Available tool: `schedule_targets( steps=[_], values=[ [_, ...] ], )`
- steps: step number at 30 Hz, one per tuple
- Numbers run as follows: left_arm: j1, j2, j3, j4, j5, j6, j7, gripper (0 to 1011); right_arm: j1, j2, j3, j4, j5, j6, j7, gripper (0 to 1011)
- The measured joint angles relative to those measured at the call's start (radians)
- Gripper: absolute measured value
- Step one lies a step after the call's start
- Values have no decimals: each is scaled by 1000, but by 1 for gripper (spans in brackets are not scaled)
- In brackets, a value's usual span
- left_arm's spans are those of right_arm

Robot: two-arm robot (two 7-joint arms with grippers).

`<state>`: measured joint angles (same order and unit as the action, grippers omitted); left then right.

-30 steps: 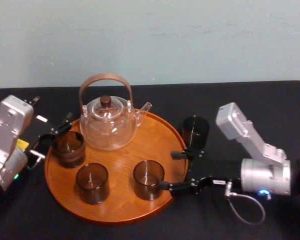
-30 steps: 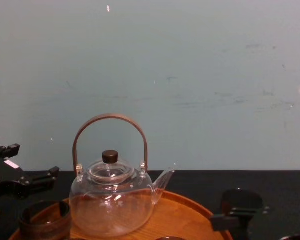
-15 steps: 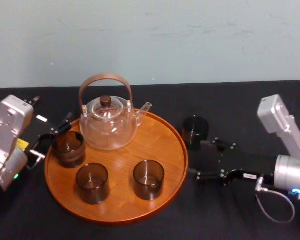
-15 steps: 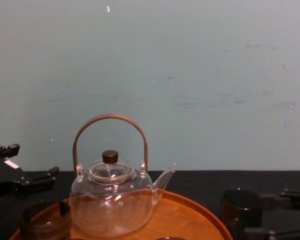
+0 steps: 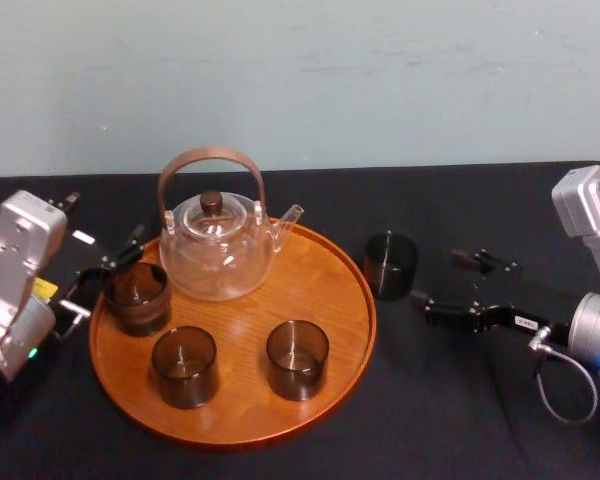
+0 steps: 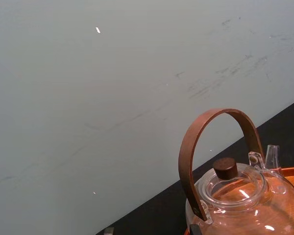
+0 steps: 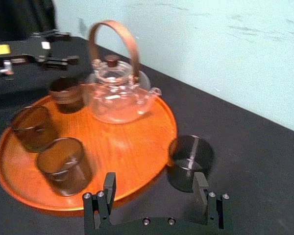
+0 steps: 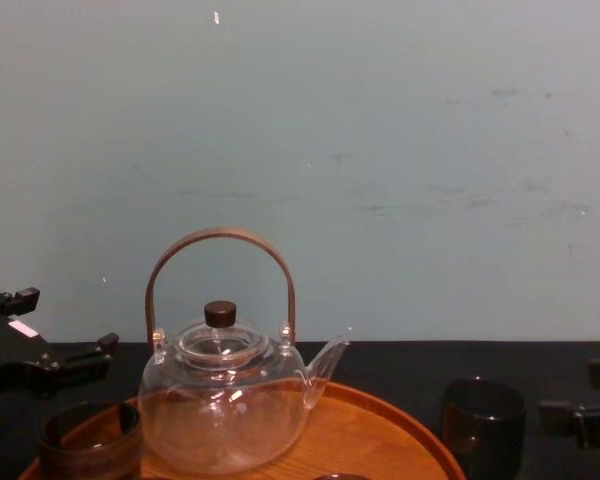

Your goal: Pick up the glass from the table and place it on the tray.

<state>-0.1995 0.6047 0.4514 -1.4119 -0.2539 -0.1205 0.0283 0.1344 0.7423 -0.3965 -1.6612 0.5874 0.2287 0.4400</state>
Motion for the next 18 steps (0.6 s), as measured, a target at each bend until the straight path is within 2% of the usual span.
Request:
schedule_targets(
  steps=[2,8,18],
  values=[
    [0,0,0,0,0,0,0,1001,0,-3,2,3,-2,6,-6,1002],
    [0,0,0,0,0,0,0,1001,12,-28,13,30,-21,69,-49,1003],
    [0,0,0,0,0,0,0,1001,56,-62,10,73,-44,156,-69,1002]
  ],
)
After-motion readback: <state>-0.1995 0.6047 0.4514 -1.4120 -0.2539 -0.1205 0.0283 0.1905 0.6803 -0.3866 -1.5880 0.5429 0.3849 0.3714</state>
